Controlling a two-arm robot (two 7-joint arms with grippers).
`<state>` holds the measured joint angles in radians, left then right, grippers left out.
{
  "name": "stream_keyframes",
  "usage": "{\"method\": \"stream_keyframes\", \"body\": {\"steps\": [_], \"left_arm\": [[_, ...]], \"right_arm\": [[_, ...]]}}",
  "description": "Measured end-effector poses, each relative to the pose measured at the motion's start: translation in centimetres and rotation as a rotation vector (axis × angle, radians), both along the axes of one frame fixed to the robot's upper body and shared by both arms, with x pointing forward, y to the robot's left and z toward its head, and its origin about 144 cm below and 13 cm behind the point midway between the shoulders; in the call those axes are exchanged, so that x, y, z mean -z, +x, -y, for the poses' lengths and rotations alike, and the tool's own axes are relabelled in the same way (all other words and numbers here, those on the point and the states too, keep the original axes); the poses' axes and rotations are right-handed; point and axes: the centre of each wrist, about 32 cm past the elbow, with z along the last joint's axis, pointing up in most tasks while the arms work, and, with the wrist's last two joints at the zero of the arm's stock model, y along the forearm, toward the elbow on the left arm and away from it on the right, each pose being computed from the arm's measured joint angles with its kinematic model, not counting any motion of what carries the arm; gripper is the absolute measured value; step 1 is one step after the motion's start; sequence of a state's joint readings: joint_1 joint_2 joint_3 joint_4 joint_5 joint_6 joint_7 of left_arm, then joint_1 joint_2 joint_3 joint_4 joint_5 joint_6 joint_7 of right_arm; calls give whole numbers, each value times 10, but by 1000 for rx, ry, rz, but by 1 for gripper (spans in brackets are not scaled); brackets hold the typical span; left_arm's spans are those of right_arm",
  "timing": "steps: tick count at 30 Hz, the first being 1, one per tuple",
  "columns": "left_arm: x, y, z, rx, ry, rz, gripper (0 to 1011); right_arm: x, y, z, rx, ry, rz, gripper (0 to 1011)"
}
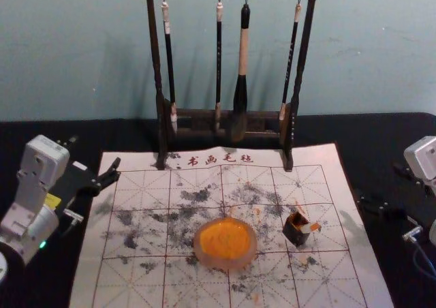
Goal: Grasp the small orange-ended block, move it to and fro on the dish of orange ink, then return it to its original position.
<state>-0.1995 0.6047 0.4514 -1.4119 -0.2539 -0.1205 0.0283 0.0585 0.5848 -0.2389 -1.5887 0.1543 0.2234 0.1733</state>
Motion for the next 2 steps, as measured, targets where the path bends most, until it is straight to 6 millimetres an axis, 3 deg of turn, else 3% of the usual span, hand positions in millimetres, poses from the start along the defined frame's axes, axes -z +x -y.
{"method": "stream_keyframes", "body": {"steps": [2], "left_arm": [[0, 0, 0, 0, 0, 0, 1001]], "right_arm": [[0, 0, 0, 0, 0, 0, 1003]]}}
